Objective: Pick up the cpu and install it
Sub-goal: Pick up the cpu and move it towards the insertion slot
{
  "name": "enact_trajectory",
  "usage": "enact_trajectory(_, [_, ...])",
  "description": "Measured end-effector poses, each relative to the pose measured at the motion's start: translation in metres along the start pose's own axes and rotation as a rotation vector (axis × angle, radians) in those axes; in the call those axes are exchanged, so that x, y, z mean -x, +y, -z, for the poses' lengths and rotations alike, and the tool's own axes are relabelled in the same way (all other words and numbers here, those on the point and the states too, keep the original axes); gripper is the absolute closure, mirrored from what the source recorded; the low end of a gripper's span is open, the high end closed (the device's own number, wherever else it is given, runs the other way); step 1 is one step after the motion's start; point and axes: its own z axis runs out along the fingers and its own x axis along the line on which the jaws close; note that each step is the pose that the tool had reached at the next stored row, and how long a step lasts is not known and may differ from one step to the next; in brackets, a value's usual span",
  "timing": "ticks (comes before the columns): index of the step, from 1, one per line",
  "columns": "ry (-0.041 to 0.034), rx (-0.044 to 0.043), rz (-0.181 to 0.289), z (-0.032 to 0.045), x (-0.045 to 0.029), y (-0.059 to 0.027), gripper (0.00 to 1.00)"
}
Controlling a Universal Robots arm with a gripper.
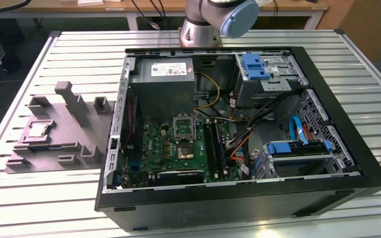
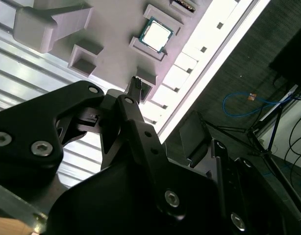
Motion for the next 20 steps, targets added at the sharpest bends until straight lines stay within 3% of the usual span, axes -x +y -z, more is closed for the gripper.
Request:
enact_trajectory(3, [0.0000,0.0000,0.000,-0.0050,-0.0001,-0.0002,0.41])
enact_trajectory(20, [0.0001,-0.0001,0.000,-0.0082,-0.0001,-0.0004,0.41])
